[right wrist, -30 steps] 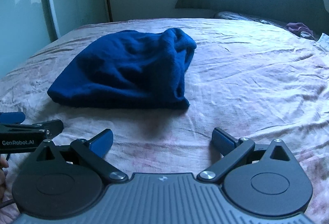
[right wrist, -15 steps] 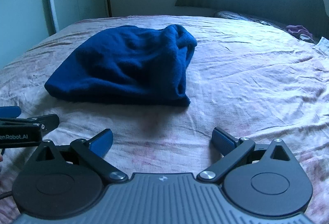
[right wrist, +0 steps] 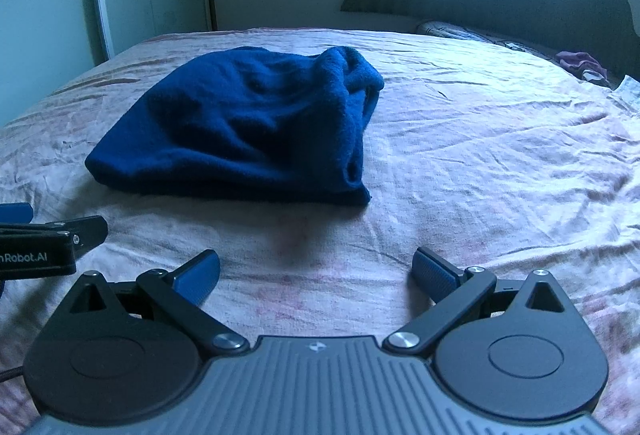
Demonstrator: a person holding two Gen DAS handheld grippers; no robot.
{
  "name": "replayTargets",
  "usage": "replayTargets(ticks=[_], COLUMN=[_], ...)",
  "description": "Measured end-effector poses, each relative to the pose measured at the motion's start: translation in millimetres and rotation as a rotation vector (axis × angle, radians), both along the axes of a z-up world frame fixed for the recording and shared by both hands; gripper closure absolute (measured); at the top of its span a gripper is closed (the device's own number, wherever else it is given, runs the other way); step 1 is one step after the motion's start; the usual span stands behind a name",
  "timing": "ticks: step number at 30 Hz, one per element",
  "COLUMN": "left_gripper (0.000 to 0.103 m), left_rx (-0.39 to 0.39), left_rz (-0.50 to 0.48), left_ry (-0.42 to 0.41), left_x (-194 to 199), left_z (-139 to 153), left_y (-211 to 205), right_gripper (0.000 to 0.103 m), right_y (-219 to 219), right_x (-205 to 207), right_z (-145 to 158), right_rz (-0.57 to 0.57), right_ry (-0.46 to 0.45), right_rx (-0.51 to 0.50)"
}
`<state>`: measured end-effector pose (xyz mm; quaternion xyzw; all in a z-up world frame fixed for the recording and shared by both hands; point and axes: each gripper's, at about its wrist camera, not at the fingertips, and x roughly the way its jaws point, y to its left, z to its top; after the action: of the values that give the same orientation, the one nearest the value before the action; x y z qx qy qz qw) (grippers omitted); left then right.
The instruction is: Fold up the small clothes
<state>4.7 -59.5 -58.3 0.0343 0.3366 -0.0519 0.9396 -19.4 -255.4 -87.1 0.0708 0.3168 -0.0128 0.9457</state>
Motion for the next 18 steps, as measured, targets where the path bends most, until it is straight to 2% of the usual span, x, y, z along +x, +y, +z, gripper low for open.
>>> replayTargets(ticks=[8,15,18], left_gripper=[0.000,0.000,0.000], left_rx=[-0.001,-0.002,-0.002], left_rz=[-0.001,-0.001,-0.001], left_ry=[0.003,0.003,0.003], left_x=[1.0,1.1,1.1], left_z=[-1.0,-1.1,-1.2], left_y=[0.9,0.6,0.5], right_gripper=[0.000,0.000,0.000], right_y=[1.0,8.7,6.8], right_x=[-0.4,-1.6,0.6], right_z=[1.5,9.2,6.7], right_rz=[-0.001,0.005,0.009], right_ry=[-0.010,-0.058,-0.044], right_rx=[-0.005,-0.091,-0.084])
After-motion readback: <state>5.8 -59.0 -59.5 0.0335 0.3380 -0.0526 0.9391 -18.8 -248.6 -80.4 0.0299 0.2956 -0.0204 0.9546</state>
